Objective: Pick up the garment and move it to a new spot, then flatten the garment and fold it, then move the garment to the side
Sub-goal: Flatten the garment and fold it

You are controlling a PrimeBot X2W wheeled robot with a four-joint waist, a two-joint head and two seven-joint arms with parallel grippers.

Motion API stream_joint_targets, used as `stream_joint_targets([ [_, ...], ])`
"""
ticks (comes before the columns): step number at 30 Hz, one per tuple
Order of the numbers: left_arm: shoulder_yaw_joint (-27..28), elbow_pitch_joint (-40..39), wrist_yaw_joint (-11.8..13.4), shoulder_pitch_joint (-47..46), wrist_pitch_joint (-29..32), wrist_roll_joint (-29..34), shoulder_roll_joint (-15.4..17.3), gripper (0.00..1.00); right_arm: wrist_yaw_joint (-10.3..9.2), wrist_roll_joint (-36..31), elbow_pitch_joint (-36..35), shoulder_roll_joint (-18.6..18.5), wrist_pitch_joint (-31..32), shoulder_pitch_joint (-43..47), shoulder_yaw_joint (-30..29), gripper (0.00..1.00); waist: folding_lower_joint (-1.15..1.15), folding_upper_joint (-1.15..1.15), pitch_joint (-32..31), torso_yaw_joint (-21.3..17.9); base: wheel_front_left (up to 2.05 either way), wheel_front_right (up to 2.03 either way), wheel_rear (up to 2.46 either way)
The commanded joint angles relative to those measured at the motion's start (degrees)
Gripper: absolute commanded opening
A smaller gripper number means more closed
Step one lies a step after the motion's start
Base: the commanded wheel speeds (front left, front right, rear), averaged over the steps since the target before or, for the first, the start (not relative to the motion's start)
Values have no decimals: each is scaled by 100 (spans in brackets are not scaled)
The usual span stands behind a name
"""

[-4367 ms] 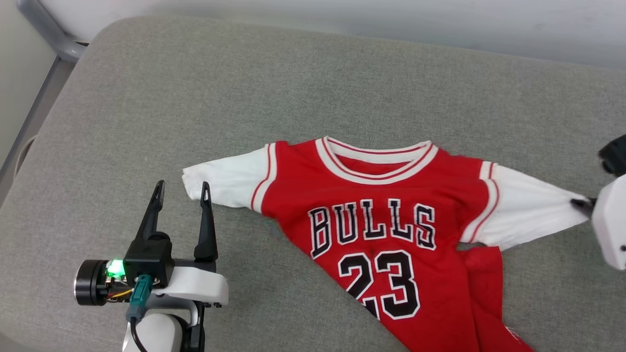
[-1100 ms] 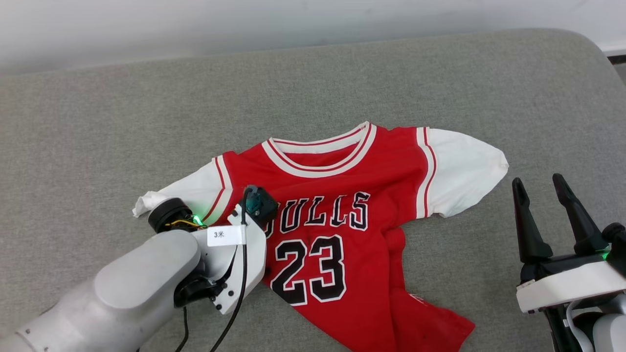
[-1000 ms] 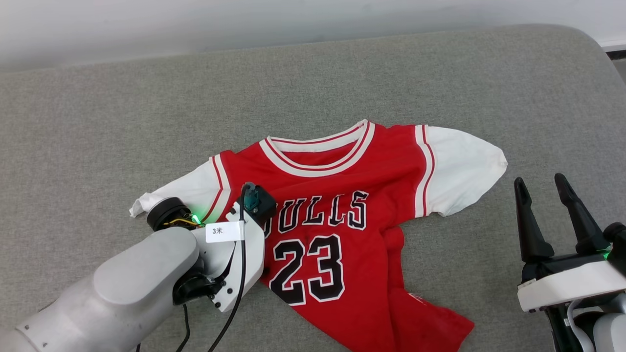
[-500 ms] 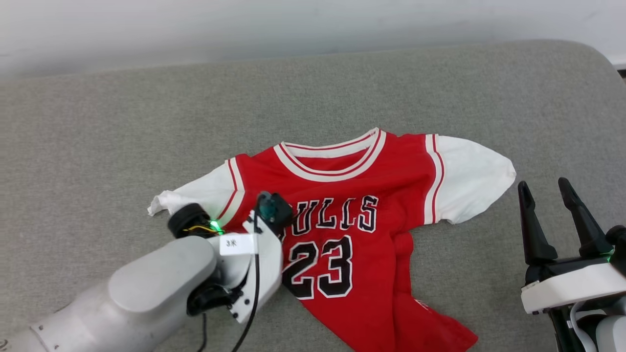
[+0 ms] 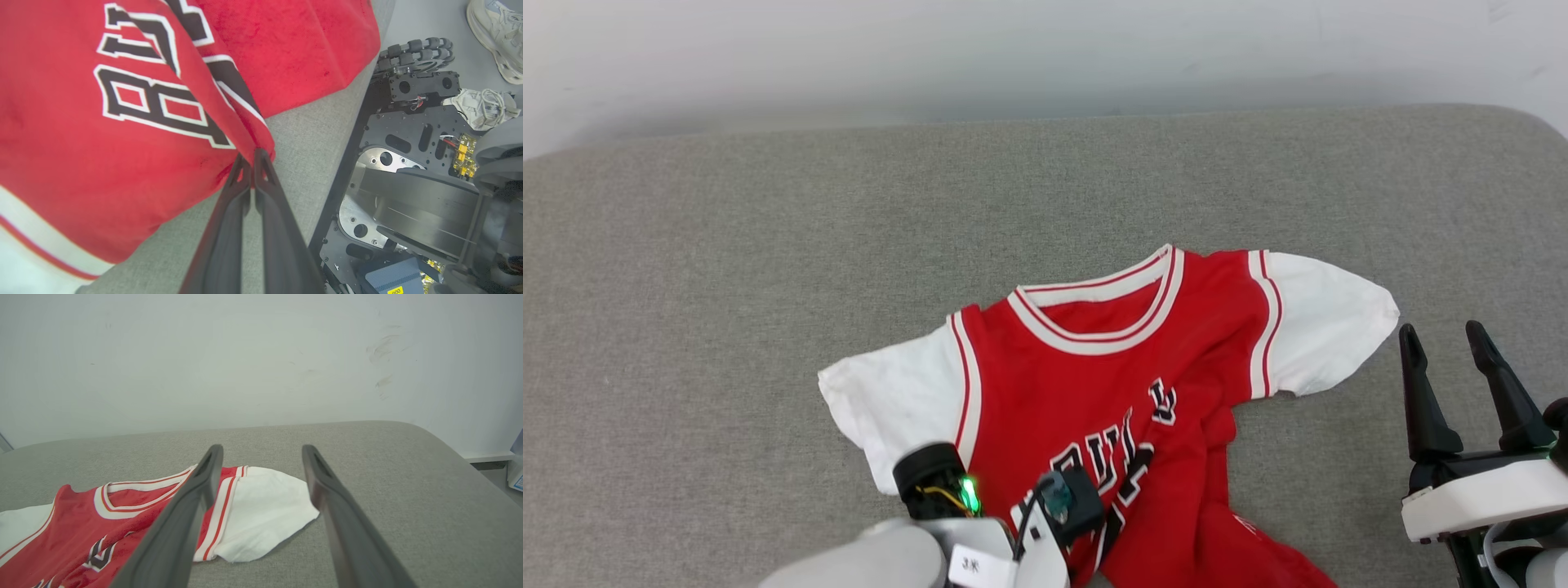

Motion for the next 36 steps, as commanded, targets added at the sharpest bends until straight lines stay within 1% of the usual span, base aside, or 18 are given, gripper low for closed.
stream_joint_targets([
  [1,3,-66,-2,186,27,37,-51,0,-6,15,-24,27,-8,55,-14,100,0,0,18,9,0,0,0],
  [5,7,57,-2,388,-81,193,-117,0,-6,8,-26,39,9,59,-24,100,0,0,54,17,0,0,0],
  [7,18,202,35,449,-271,275,-195,100,-6,-5,-24,47,17,71,-27,100,0,0,44,25,0,0,0],
  [10,142,317,112,456,-599,306,-266,100,-6,-20,-15,37,37,116,-72,100,0,0,-29,67,0,0,0],
  [14,546,141,317,330,-1031,209,-192,100,-6,-61,-33,70,78,186,-154,100,0,0,-174,169,0,0,0],
  [18,1046,-115,550,103,-1305,166,77,100,-6,-86,-50,121,102,269,-158,100,0,0,-279,264,0,0,0],
  [21,1398,-135,690,-163,-1396,208,403,100,-6,-105,-77,147,130,282,-123,100,0,0,-305,286,0,0,0],
  [22,1521,-119,710,-198,-1425,90,450,100,-6,-108,-83,152,136,284,-124,100,0,0,-308,293,0,0,0],
  [24,1714,-30,714,-301,-1344,-64,631,100,-6,-123,-105,155,139,290,-121,100,0,0,-300,299,0,0,0],
  [27,2002,202,705,-408,-1099,-533,853,100,-6,-144,-148,143,157,271,-106,100,0,0,-256,281,0,0,0],
  [30,2189,488,656,-491,-728,-1029,998,100,-6,-172,-192,142,173,252,-116,100,0,0,-192,256,0,0,0],
  [32,2271,703,632,-595,-503,-1177,1147,100,-6,-183,-214,149,182,239,-118,100,0,0,-124,232,0,0,0],
  [36,2229,1134,579,-701,-104,-1385,1128,100,-6,-202,-252,147,198,167,-113,100,0,0,28,188,0,0,0],
])
